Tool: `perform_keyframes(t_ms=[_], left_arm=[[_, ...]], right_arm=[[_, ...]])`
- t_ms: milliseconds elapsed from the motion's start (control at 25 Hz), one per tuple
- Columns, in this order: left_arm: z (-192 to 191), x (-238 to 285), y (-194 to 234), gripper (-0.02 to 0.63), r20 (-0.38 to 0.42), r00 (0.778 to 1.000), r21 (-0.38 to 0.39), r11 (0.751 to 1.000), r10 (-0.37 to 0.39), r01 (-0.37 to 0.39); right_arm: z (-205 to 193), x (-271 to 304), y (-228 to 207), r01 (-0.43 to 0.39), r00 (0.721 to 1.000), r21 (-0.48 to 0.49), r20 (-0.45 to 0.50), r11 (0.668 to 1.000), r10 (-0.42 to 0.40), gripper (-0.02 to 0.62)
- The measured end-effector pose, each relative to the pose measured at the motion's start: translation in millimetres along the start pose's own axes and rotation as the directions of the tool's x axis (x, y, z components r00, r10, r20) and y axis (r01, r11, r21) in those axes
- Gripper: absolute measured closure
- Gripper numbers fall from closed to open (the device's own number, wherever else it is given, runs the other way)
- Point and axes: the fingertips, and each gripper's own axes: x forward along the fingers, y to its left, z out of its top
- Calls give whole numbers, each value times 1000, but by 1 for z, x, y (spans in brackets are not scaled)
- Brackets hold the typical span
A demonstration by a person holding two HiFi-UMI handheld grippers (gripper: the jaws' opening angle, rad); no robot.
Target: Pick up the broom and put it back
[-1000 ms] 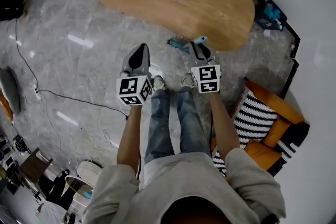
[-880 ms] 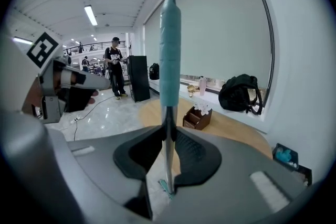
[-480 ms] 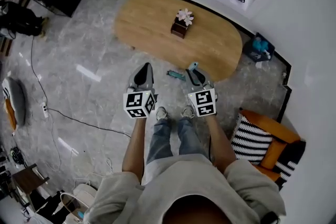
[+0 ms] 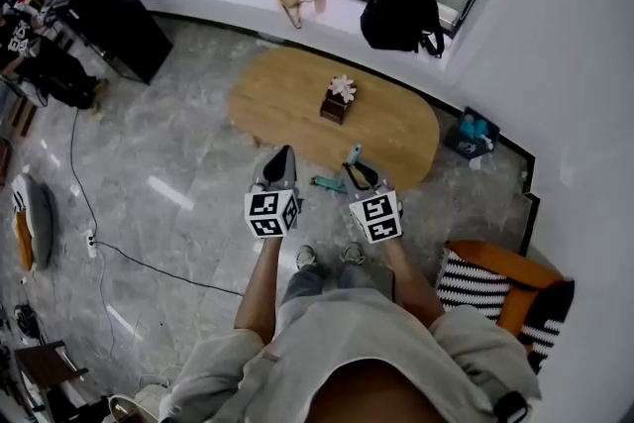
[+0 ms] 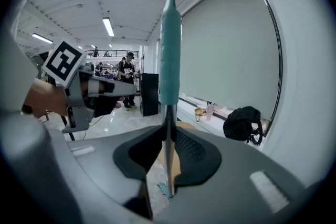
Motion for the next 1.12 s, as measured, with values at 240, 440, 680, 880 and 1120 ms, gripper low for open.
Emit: perform_keyframes(t_ms=[240,440,680,880,1120], left_arm=[[33,-1,-27,604,40,996,32,996,-80,78],[41,7,-58,604,39,982,54,981,-187,185],[34,22,-120,604,10,930,68,928,-369,367],[19,30,-192,604,-43,834,79,831,-550,551],[6,22,-270,604,-91,712,90,706,-697,702]], right_arm=[[17,-31,-4,64,998,38,27,997,-65,520],[15,-64,-9,138,990,75,29,988,-141,520],[-3,-119,-27,299,953,144,2,943,-303,520],[-25,-180,-43,468,882,202,-48,860,-469,520],[-46,-249,-66,632,772,234,-101,739,-627,520]])
